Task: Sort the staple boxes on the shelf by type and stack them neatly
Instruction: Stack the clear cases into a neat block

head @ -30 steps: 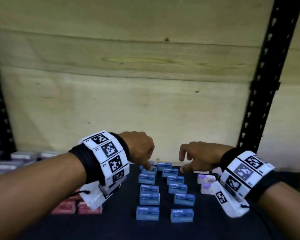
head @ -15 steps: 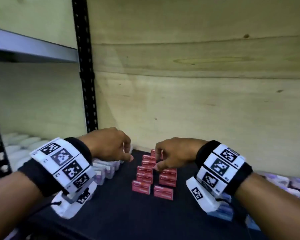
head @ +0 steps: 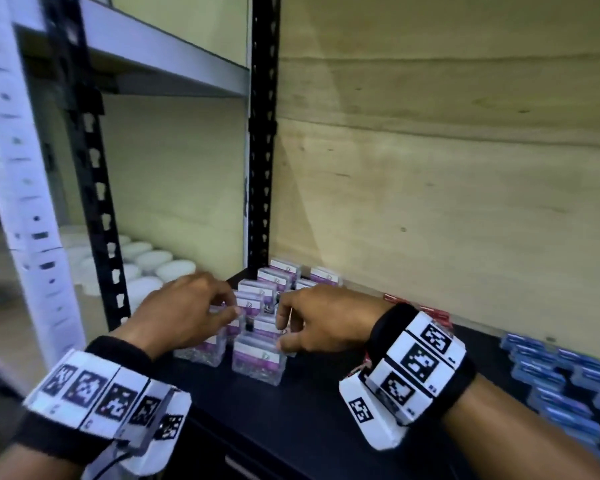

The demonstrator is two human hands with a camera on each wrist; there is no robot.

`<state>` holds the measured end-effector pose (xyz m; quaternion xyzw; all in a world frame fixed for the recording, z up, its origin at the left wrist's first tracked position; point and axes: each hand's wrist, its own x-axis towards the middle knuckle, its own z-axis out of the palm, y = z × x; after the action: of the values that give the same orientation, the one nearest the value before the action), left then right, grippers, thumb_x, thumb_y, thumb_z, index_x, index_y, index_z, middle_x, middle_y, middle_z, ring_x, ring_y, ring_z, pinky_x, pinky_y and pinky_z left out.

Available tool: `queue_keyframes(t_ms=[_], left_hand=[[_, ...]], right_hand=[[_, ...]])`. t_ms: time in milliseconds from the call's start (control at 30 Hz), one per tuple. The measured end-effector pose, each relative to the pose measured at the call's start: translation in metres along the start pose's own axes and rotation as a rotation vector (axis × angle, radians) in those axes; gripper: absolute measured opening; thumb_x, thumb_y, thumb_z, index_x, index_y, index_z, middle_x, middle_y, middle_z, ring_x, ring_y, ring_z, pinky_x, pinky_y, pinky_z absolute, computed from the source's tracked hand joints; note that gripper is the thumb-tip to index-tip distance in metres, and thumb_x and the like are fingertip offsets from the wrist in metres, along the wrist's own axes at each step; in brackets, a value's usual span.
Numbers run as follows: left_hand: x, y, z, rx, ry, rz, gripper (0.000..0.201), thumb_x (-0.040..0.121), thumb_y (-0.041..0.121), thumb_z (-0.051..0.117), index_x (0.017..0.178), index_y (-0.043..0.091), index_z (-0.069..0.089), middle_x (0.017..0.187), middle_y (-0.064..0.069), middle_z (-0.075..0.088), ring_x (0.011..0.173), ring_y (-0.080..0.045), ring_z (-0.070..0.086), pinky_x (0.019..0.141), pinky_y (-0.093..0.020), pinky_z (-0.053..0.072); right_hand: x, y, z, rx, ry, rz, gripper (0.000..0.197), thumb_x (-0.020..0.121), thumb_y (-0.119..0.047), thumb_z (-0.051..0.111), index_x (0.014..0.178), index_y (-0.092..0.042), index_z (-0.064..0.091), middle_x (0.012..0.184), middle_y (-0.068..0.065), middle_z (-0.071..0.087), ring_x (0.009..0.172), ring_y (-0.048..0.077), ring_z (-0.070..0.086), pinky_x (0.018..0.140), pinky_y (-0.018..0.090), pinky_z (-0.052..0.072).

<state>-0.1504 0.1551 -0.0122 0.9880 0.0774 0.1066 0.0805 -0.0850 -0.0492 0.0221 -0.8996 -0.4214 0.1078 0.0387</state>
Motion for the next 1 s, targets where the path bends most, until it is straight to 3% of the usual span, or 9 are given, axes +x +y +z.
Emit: queue_keyframes(t_ms=[133, 267, 367, 533, 700, 833, 1000], left_hand=[[-0.004, -0.011, 0.008, -0.071, 0.071, -0.056, 0.014, 0.089, 0.054, 0.059, 0.091, 0.041, 0.062, 0.095, 0.014, 0.052, 0.087, -0.008, 0.052, 0.073, -0.028, 0.043], [-0.008, -0.017, 0.018, -0.115, 0.070, -0.110, 0.011, 0.088, 0.049, 0.063, 0.091, 0.038, 0.064, 0.101, 0.010, 0.055, 0.097, -0.012, 0.057, 0.083, -0.029, 0.045], [-0.011, -0.019, 0.022, -0.177, 0.078, -0.135, 0.013, 0.089, 0.048, 0.063, 0.090, 0.035, 0.064, 0.102, 0.009, 0.061, 0.095, -0.010, 0.060, 0.086, -0.030, 0.049], [-0.016, -0.020, 0.022, -0.258, 0.081, -0.160, 0.019, 0.085, 0.048, 0.069, 0.081, 0.031, 0.064, 0.085, 0.014, 0.065, 0.080, -0.001, 0.060, 0.071, -0.024, 0.046], [-0.014, -0.010, 0.031, -0.324, 0.080, -0.158, 0.027, 0.080, 0.055, 0.071, 0.077, 0.029, 0.064, 0.074, 0.016, 0.067, 0.071, 0.004, 0.062, 0.072, -0.024, 0.050], [-0.015, 0.000, 0.035, -0.337, 0.108, -0.141, 0.028, 0.080, 0.054, 0.071, 0.076, 0.028, 0.063, 0.072, 0.015, 0.067, 0.067, 0.007, 0.060, 0.060, -0.015, 0.041], [-0.021, 0.009, 0.038, -0.373, 0.143, -0.103, 0.029, 0.079, 0.055, 0.072, 0.073, 0.028, 0.063, 0.075, 0.016, 0.066, 0.070, 0.007, 0.059, 0.066, -0.018, 0.046]], right_hand=[[0.014, -0.015, 0.009, 0.001, -0.009, -0.016, 0.032, 0.087, -0.044, 0.071, 0.111, -0.028, 0.058, 0.109, -0.005, 0.066, 0.092, 0.017, 0.059, 0.079, 0.032, 0.049], [0.021, -0.019, 0.016, -0.003, -0.002, -0.021, 0.031, 0.086, -0.040, 0.074, 0.110, -0.026, 0.059, 0.104, -0.004, 0.067, 0.091, 0.018, 0.061, 0.078, 0.033, 0.050], [0.023, -0.020, 0.016, 0.016, -0.013, -0.021, 0.034, 0.085, -0.038, 0.075, 0.113, -0.027, 0.059, 0.105, -0.003, 0.067, 0.092, 0.018, 0.062, 0.080, 0.034, 0.051], [0.021, -0.017, 0.016, 0.067, 0.002, -0.039, 0.033, 0.082, -0.039, 0.078, 0.109, -0.029, 0.061, 0.098, -0.006, 0.068, 0.086, 0.013, 0.061, 0.075, 0.031, 0.049], [0.014, -0.013, 0.012, 0.080, -0.030, -0.044, 0.029, 0.081, -0.042, 0.078, 0.103, -0.031, 0.062, 0.091, -0.009, 0.070, 0.080, 0.006, 0.061, 0.071, 0.028, 0.047], [0.004, -0.009, 0.012, 0.088, -0.067, -0.043, 0.030, 0.082, -0.046, 0.076, 0.104, -0.035, 0.060, 0.092, -0.011, 0.071, 0.079, 0.004, 0.061, 0.070, 0.026, 0.046], [-0.005, -0.006, 0.013, 0.108, -0.089, -0.028, 0.030, 0.082, -0.049, 0.074, 0.104, -0.038, 0.058, 0.091, -0.013, 0.071, 0.080, 0.004, 0.063, 0.072, 0.027, 0.048]])
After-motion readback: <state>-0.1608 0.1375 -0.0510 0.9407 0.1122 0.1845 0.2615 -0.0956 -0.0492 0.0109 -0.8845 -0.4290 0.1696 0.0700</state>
